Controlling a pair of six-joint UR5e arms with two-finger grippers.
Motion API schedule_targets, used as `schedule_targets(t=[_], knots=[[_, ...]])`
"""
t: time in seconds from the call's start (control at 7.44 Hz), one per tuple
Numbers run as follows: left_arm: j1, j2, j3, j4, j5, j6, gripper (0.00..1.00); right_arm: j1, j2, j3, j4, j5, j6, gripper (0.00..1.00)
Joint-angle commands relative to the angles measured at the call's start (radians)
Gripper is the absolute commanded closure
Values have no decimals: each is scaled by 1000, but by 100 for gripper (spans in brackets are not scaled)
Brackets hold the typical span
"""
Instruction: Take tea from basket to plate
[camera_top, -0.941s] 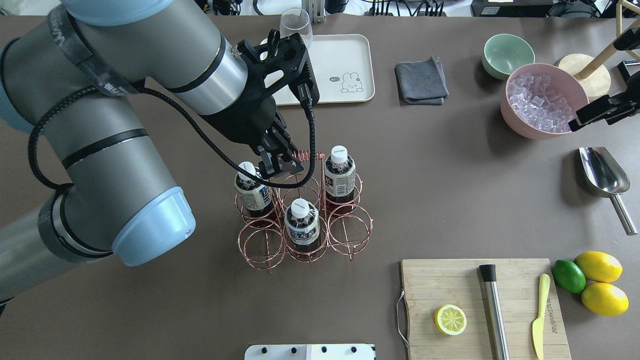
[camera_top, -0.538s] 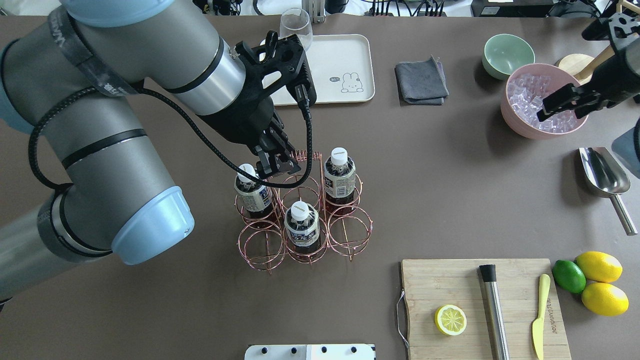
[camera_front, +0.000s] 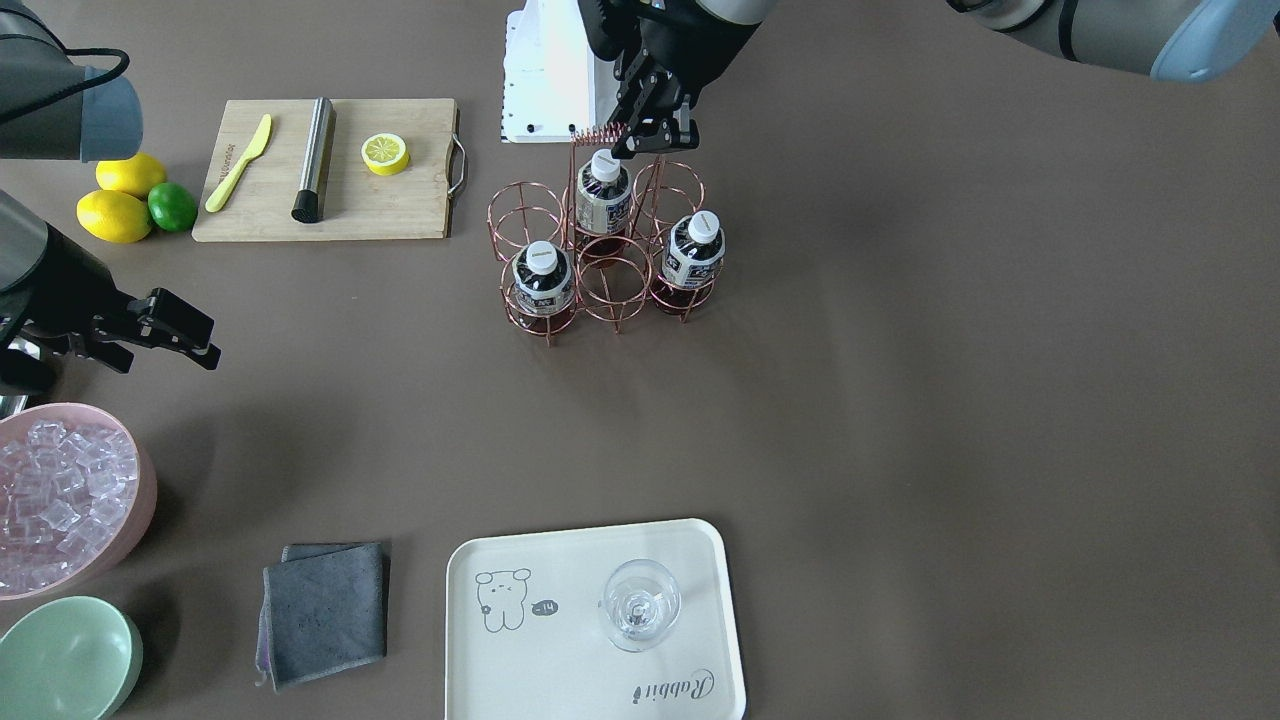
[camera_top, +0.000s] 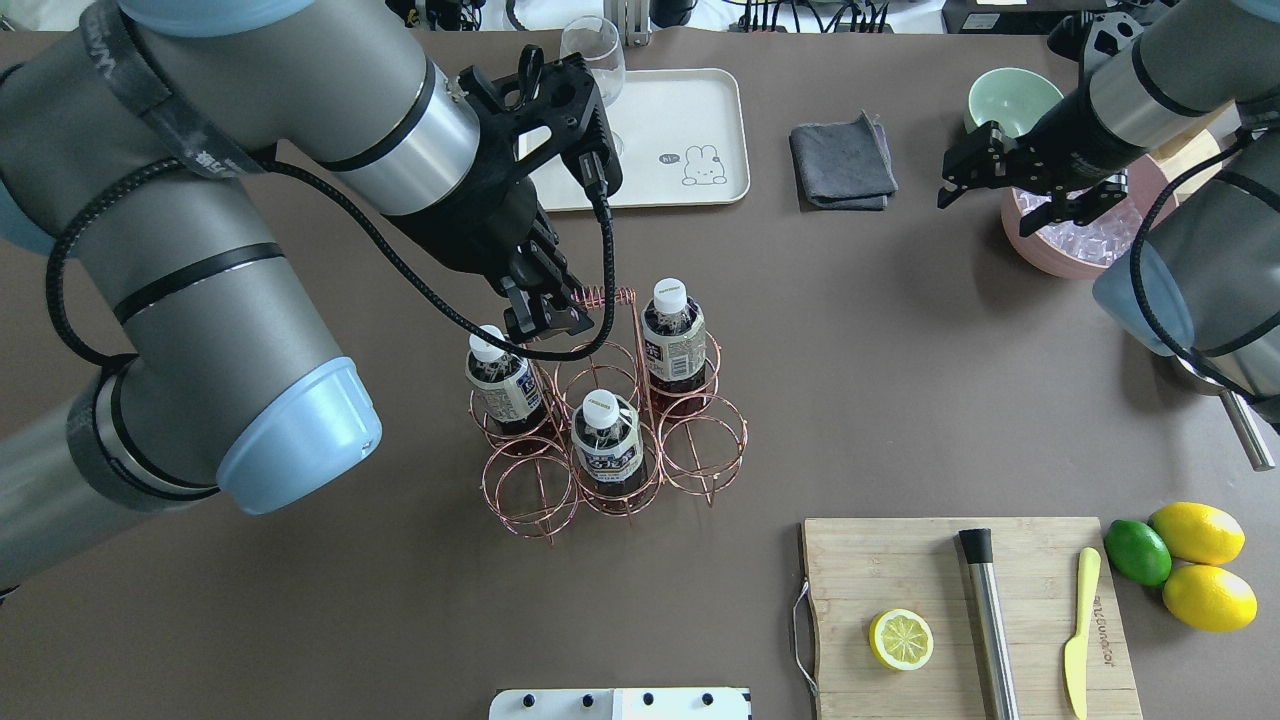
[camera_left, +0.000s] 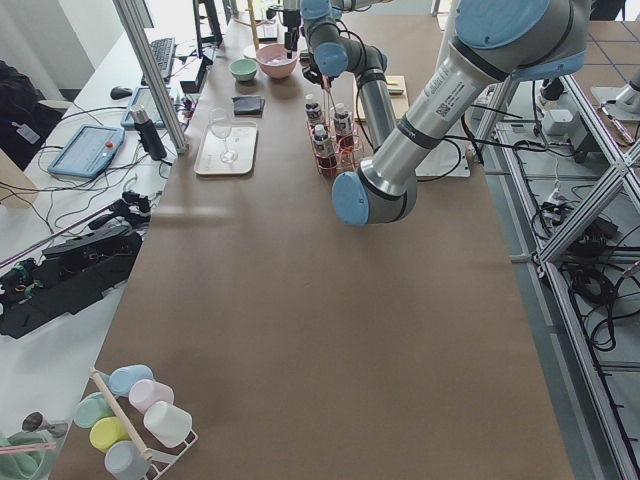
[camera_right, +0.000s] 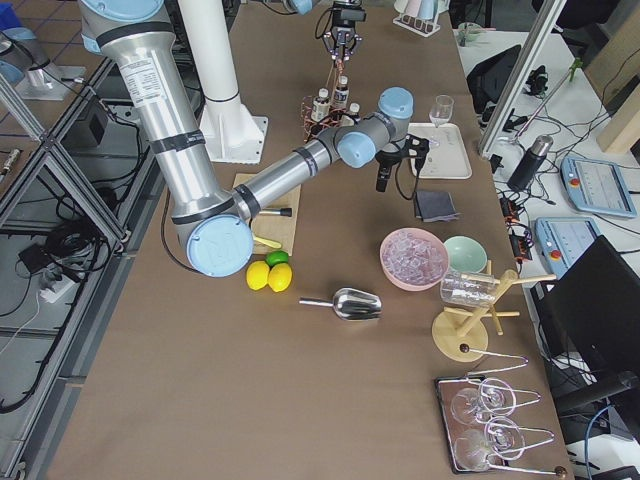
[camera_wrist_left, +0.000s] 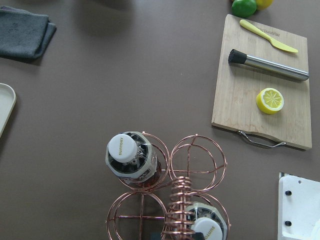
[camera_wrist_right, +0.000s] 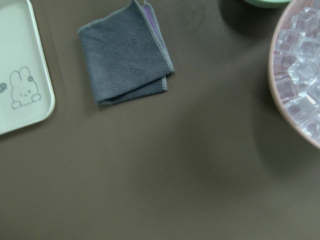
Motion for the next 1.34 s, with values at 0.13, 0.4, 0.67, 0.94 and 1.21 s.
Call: schedule_targets(t=[0.13,0.4,0.67,0.94,1.21], knots=[[-3,-1,3,1,1,-1,100,-70,97,5,54,5,452,0],[-3,-1,6,1,1,-2,100,-102,141,2,60,22,659,0],[-11,-1,6,1,1,-2,100,-119,192,-61,107,14,689,0],[-9,-4,8,1,3,-10,100,-128,240,-150,224,60,693,0],[-9,-5,12,1,1,-10,100,-205,279,-161,233,60,792,1]])
